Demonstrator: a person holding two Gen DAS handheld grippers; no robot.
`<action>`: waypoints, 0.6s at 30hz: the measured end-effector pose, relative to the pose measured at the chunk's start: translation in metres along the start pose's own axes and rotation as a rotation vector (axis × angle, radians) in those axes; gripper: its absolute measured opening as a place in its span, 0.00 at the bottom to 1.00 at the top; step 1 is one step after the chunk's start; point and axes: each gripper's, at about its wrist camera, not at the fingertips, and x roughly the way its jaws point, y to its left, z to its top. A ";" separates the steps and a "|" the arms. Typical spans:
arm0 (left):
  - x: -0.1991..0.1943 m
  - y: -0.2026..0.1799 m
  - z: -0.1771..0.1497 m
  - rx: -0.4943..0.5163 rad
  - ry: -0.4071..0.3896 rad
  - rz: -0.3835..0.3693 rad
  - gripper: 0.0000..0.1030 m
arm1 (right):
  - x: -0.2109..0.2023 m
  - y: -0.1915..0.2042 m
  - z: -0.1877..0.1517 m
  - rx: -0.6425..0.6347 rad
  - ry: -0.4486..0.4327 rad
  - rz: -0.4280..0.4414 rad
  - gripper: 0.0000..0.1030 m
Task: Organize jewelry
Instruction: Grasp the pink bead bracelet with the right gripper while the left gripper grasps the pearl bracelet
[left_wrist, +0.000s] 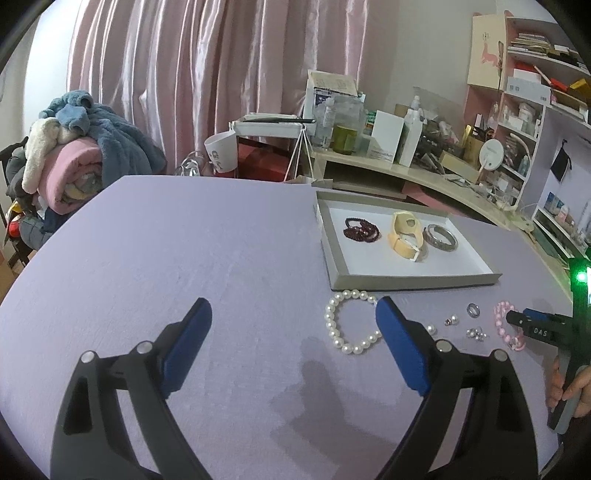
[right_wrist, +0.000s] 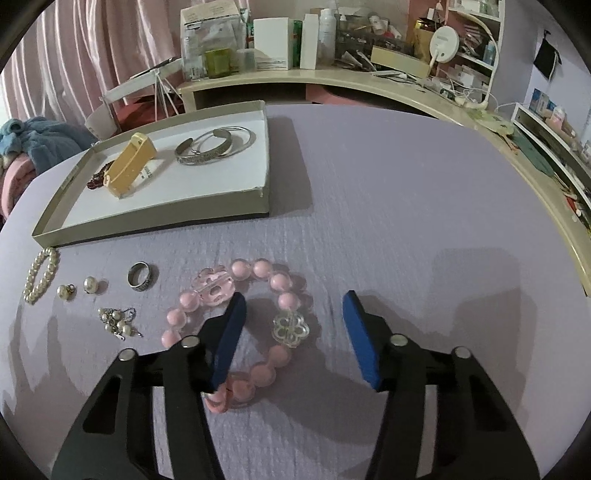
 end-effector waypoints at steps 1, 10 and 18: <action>0.002 -0.001 -0.001 0.001 0.007 -0.003 0.88 | -0.001 0.001 -0.001 -0.006 -0.002 0.009 0.44; 0.028 -0.010 -0.003 0.049 0.072 -0.020 0.79 | -0.007 -0.008 -0.002 0.047 0.008 0.090 0.18; 0.053 -0.022 -0.002 0.091 0.118 -0.034 0.62 | -0.024 -0.012 0.002 0.053 -0.047 0.114 0.18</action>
